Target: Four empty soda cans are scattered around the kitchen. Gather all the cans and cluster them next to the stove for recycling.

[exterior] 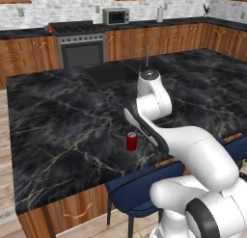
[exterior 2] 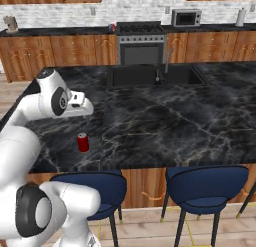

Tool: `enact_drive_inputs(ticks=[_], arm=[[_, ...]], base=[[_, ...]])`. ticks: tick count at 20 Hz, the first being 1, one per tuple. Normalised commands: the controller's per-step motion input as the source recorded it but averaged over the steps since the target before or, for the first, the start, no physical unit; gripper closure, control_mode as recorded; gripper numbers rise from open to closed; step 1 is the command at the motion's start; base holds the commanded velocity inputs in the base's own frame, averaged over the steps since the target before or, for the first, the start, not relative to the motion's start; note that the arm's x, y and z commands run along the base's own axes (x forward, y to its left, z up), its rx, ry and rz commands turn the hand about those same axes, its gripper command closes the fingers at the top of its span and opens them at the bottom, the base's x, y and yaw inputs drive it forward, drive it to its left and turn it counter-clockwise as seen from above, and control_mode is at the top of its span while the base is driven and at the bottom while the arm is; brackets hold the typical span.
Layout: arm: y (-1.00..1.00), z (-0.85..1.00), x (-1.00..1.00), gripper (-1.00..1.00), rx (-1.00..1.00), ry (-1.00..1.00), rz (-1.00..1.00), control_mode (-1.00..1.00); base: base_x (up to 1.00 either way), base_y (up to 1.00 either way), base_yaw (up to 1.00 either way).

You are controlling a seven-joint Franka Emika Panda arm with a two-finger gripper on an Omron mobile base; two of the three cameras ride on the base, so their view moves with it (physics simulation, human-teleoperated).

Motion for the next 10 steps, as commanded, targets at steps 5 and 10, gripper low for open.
enact_drive_inputs(ticks=[5, 10], arm=[[0.47, -0.18, 0.20, -1.00, -0.01, 0.00, 0.09, -1.00], [0.09, -0.24, 0.28, -1.00, 0.00, 0.01, 0.11, -1.00]], base=[[0.00, 0.00, 0.00], [0.00, 0.00, 0.00]])
